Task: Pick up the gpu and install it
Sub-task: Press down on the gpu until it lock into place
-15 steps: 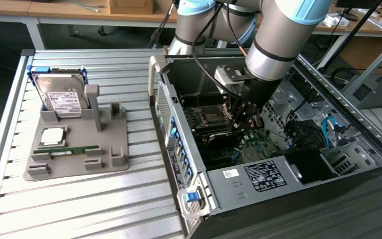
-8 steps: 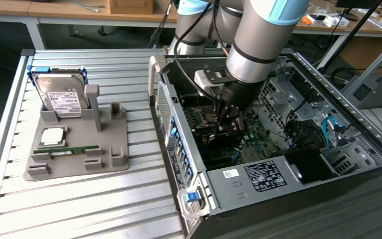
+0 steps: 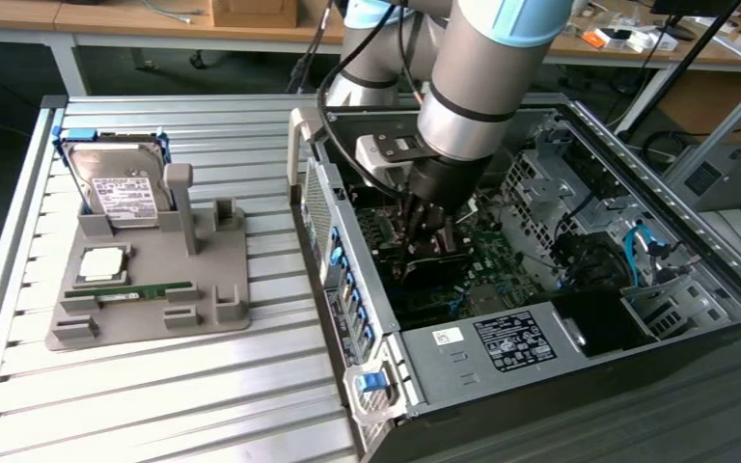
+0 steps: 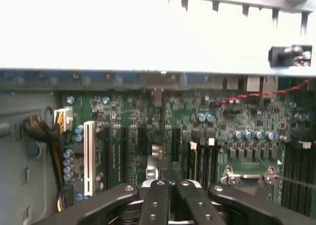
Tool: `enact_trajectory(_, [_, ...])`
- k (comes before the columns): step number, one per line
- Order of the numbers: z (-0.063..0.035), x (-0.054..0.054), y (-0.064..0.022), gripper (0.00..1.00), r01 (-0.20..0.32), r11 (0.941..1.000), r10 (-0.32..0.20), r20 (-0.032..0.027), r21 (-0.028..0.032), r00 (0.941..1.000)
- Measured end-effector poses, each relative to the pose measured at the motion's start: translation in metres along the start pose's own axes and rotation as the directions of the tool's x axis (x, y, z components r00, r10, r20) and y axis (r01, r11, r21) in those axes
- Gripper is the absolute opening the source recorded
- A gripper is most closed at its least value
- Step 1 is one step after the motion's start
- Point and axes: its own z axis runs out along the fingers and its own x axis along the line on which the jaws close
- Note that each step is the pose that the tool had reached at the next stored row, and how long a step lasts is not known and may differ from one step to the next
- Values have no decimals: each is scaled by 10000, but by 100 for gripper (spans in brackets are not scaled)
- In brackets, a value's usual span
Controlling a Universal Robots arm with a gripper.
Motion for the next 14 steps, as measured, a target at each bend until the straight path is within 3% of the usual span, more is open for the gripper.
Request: enact_trajectory(14, [25,56,132,11,5,10000,-5,-4,-1,10000])
